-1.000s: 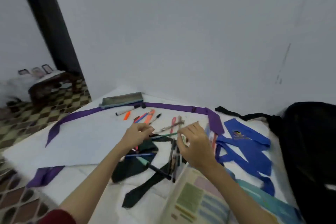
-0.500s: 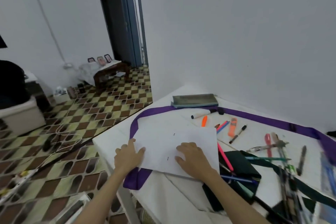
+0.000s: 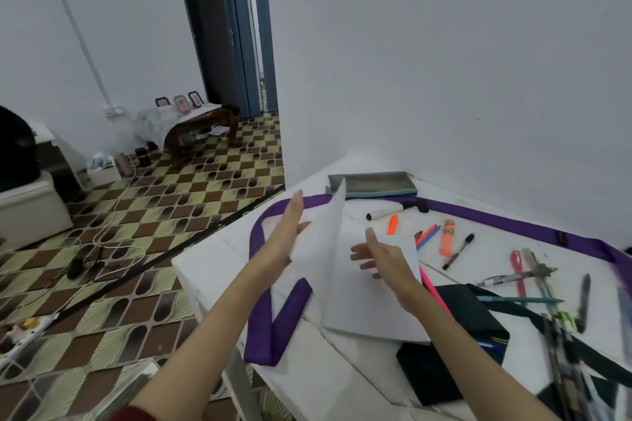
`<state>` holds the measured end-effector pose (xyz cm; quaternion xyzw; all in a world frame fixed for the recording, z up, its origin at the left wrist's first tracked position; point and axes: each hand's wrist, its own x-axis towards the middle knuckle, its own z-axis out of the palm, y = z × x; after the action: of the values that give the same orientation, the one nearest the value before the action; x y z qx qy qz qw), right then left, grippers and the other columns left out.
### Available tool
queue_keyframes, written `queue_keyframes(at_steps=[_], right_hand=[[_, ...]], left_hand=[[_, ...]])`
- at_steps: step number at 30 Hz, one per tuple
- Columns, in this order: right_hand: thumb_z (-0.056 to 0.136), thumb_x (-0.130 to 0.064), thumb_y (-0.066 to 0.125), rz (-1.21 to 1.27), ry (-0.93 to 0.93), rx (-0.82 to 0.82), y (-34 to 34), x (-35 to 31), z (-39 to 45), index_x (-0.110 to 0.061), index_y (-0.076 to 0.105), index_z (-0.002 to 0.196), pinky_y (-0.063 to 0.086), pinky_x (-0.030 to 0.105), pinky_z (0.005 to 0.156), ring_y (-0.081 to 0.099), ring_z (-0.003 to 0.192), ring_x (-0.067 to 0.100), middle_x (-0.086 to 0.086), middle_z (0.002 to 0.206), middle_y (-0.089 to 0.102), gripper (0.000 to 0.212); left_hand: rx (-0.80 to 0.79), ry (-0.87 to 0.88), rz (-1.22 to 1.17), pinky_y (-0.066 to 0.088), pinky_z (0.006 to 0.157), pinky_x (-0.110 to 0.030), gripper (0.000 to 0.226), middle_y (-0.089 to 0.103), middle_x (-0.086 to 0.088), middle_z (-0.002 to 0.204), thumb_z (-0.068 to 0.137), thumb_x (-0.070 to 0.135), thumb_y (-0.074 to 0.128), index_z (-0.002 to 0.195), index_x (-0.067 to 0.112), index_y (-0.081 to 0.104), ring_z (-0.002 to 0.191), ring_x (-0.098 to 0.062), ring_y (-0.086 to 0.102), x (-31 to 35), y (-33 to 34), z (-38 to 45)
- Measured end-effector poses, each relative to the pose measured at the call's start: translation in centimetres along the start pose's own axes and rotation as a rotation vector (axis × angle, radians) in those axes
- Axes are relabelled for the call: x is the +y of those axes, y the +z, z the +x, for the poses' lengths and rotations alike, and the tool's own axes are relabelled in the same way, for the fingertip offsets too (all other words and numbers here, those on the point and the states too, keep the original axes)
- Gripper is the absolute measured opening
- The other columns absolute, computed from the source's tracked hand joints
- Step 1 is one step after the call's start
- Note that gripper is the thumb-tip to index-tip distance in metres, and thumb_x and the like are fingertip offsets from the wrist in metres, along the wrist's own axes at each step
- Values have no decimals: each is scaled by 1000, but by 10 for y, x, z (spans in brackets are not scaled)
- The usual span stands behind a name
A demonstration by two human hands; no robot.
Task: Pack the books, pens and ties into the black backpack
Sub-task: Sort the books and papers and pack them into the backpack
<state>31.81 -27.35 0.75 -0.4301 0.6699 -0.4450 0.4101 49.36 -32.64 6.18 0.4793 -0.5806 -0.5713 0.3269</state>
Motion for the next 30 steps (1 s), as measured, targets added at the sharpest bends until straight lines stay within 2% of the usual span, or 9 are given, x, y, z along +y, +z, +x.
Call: queue_keyframes(at_steps=[3,7,9,12,16,21,24,27,30], right_hand=[[91,-67,17,396,165,41,-23,-8,-1,-16,66,106,49,38,81,63,94,23,1,101,69,72],[93,-46,51,329,158,223,-51,-3,-9,-8,63,102,45,29,66,61,81,17,8,99,67,41],[93,-19,59,84,126,301,-57,5,-11,-4,62,107,42,26,68,57,84,13,11,109,64,21],[90,-2,54,-203,111,260,-57,18,-13,-1,56,120,39,18,69,53,86,11,9,111,60,30],[88,-5,57,-276,103,243,-58,22,-18,-2,55,115,35,13,54,50,79,10,11,112,60,26],[79,-23,75,-167,-86,421,-96,2,-35,-11,31,144,39,38,102,43,125,23,8,142,38,79],[68,-32,83,-117,-247,518,-136,-26,-61,-23,28,145,44,33,101,45,122,14,-2,142,37,96],[69,-21,83,-133,-256,423,-185,-44,-101,-26,57,108,54,17,70,61,91,9,-10,103,63,47],[64,-27,83,-87,-166,397,-237,-38,-148,-21,68,88,57,29,74,67,86,19,-3,86,73,29]], left_hand=[[-306,-50,211,44,93,-33,59,48,1,140,95,60,16,139,31,42,122,-22,49,-9,23,3],[-179,-2,624,40,90,-23,54,51,-6,135,92,43,54,137,14,43,113,-17,52,-53,41,12],[-81,-3,597,43,85,-25,64,56,-8,122,86,37,65,139,14,37,104,-19,54,-64,45,15],[-38,-87,378,48,81,-28,67,60,-9,109,80,22,74,136,8,39,96,-22,58,-63,49,21],[-158,-135,98,57,79,-39,28,68,-20,104,90,6,58,115,-7,58,91,-31,68,-32,54,19],[-121,221,340,53,62,-28,13,68,-5,96,97,18,49,106,23,57,76,-19,67,37,72,4],[-239,462,503,52,65,-29,15,67,3,100,95,18,50,101,27,61,76,-14,65,79,92,-6],[-404,720,635,50,74,-31,14,62,14,94,94,15,52,98,22,64,83,-12,60,110,129,-15],[-596,862,584,43,78,-23,14,57,19,84,92,9,56,91,20,65,85,-7,56,127,180,-29]])
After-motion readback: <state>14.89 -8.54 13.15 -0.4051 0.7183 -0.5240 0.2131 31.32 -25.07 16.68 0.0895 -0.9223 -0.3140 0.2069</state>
